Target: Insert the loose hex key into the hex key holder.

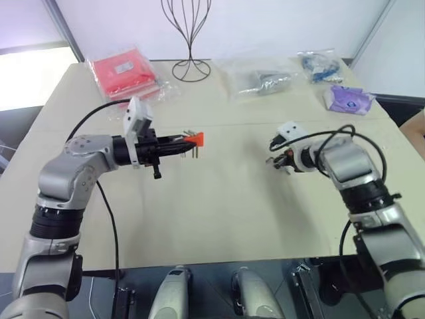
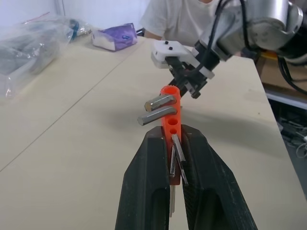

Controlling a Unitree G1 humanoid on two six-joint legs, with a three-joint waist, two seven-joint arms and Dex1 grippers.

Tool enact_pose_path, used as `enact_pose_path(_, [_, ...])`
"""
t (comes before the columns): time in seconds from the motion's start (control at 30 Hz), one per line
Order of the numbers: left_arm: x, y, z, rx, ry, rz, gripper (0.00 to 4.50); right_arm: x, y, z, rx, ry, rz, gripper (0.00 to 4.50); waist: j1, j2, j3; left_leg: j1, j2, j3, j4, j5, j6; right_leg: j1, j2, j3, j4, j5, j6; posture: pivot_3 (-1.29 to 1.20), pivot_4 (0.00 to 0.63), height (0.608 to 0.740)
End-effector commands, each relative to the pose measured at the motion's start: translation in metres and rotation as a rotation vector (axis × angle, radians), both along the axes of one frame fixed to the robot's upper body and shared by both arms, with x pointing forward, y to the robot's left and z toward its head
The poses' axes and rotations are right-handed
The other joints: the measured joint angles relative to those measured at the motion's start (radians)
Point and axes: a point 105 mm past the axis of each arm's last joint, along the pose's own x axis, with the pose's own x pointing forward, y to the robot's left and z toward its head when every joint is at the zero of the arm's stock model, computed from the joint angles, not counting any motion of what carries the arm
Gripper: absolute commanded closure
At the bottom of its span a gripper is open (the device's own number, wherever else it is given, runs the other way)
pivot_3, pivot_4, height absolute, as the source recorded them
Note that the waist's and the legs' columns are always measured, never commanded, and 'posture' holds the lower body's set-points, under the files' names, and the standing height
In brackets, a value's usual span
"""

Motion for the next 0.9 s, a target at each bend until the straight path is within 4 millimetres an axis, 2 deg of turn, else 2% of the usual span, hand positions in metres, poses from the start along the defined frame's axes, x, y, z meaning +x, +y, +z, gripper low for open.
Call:
enact_pose_path(0.03, [-0.003,-0.001,0.015,-0.029,-0.060,-0.011,4.50,0.007,0.018,0.075,0.113,-0.450,0.073,4.46,-0.002,0.001,0.000,0.000,0.000,0.000,0.000,0.000,0.000,-0.001,0.000,0.000,0.000,0.000,0.000,0.00,0.150,0.740])
enact_pose_path(0.13, [-0.002,-0.002,0.016,-0.034,-0.061,-0.013,4.50,-0.002,0.041,0.110,0.266,-0.598,0.130,4.46,-0.005,0.001,0.000,0.000,0.000,0.001,0.000,0.000,0.000,-0.002,0.000,0.001,0.001,0.000,0.000,0.00,0.150,0.740])
enact_pose_path(0.23, [0.000,-0.001,0.019,-0.039,-0.063,-0.010,4.50,-0.017,0.065,0.135,0.299,-0.777,0.216,4.46,-0.003,0.001,0.000,0.000,0.001,0.000,0.000,0.000,0.000,-0.001,0.001,0.000,0.001,0.000,0.000,0.00,0.150,0.740])
enact_pose_path(0.33, [0.002,0.000,0.021,-0.044,-0.064,-0.003,4.50,-0.033,0.092,0.147,0.385,-0.885,0.284,4.46,-0.003,0.001,0.000,0.000,0.001,0.000,0.000,0.000,0.000,-0.001,0.001,0.000,0.001,0.000,0.000,0.00,0.150,0.740])
enact_pose_path(0.4, [0.005,0.000,0.023,-0.049,-0.067,0.008,4.50,-0.049,0.117,0.146,0.487,-0.914,0.392,4.46,-0.003,0.000,0.000,0.000,0.001,0.000,0.000,0.000,0.000,-0.001,0.001,0.000,0.001,0.000,0.000,0.00,0.150,0.740])
enact_pose_path(0.47, [0.006,0.001,0.024,-0.051,-0.069,0.019,4.50,-0.060,0.134,0.143,0.593,-0.893,0.477,4.46,-0.003,0.000,0.000,0.000,0.001,-0.001,0.000,0.000,0.000,-0.001,0.001,0.000,0.001,0.000,0.000,0.00,0.150,0.740])
enact_pose_path(0.67, [0.008,0.004,0.026,-0.044,-0.078,0.038,4.50,-0.062,0.155,0.141,0.758,-0.829,0.504,4.46,-0.001,0.000,0.000,0.000,0.000,-0.001,0.001,0.001,-0.001,-0.001,0.001,0.000,0.002,0.000,0.000,0.00,0.150,0.740])
enact_pose_path(0.9, [0.007,0.007,0.026,-0.034,-0.079,0.044,4.50,-0.064,0.156,0.150,0.881,-0.779,0.496,4.46,-0.002,0.000,0.000,0.000,0.000,-0.001,0.000,0.001,-0.001,-0.001,0.001,0.000,0.002,0.000,0.000,0.00,0.150,0.740])
